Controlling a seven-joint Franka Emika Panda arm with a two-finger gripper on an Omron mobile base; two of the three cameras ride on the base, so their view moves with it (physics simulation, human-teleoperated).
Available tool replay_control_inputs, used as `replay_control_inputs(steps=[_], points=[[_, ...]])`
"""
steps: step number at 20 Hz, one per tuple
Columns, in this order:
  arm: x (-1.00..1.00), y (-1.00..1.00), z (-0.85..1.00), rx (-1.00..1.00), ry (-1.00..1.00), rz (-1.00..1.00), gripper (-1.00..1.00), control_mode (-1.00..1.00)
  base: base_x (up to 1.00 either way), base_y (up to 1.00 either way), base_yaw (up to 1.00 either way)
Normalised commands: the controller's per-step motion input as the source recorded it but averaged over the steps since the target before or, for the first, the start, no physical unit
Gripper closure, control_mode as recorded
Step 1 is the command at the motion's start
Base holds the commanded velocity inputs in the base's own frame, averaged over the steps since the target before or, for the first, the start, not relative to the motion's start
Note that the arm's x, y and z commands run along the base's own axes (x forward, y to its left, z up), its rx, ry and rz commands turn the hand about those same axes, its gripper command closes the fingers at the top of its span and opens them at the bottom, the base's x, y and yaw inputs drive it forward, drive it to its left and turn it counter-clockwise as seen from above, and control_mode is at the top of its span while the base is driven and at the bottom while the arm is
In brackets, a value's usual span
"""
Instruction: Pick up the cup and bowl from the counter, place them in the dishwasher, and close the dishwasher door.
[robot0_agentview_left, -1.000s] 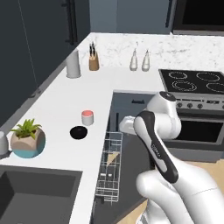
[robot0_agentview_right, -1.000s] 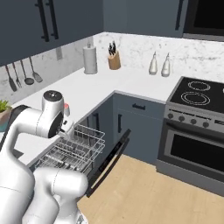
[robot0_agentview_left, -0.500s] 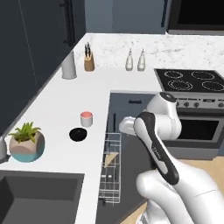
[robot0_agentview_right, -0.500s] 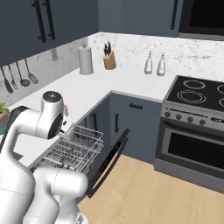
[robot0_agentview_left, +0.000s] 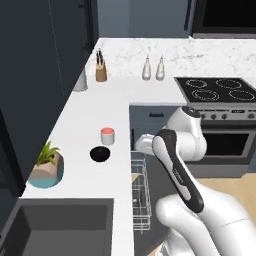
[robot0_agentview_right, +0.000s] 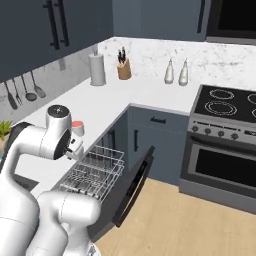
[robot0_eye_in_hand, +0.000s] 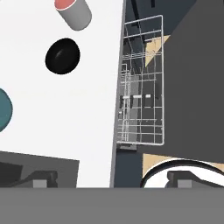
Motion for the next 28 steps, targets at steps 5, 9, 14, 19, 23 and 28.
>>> replay_control_inputs(steps=[5,9,14,19,23,28], points=[[0.00,0.00,0.00,0.00,0.00,0.00,-1.00,1.00,0.03,0.82,-0.07],[0.40,0.13,0.00,0.05,0.00,0.01,-1.00,-1.00,0.04,0.16,0.00],[0.98,-0.17,-0.13,0.10,-0.02,0.16,-1.00,-1.00,0.00,0.00,0.00],[1.00,-0.06,-0.13,0.03,0.02,0.19,-1.00,-1.00,0.00,0.00,0.00],[1.00,0.04,-0.02,0.00,0.18,0.07,-1.00,-1.00,0.00,0.00,0.00],[1.00,0.20,0.00,0.00,0.17,0.00,-1.00,-1.00,0.00,0.00,0.00]])
